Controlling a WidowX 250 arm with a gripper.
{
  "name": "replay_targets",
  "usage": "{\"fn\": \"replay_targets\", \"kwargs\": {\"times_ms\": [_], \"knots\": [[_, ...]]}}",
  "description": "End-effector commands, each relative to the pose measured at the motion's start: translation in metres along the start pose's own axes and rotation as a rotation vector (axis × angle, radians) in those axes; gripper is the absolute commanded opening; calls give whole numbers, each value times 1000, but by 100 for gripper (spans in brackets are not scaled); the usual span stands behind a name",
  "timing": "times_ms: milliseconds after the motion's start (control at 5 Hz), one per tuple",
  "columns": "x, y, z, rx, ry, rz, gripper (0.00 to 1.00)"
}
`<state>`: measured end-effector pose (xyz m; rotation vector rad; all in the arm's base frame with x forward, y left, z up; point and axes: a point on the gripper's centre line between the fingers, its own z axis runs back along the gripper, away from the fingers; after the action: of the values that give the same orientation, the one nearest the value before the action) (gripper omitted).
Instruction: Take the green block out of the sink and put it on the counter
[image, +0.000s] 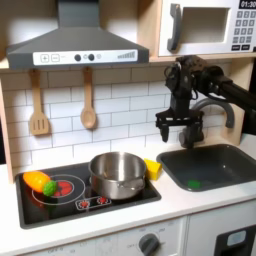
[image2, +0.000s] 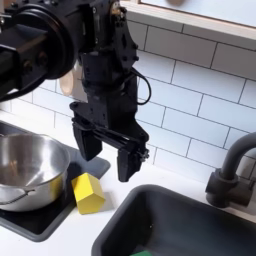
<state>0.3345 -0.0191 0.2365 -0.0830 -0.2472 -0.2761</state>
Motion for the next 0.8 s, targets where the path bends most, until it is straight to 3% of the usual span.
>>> {"fn": "replay_targets", "kwargs": {"times_ms": [0, 400, 600], "knots": [[0, 0, 0, 0, 0, 0, 100], [0, 0, 0, 0, 0, 0, 100], [2, 3, -7, -14, -5, 23, 100]]}}
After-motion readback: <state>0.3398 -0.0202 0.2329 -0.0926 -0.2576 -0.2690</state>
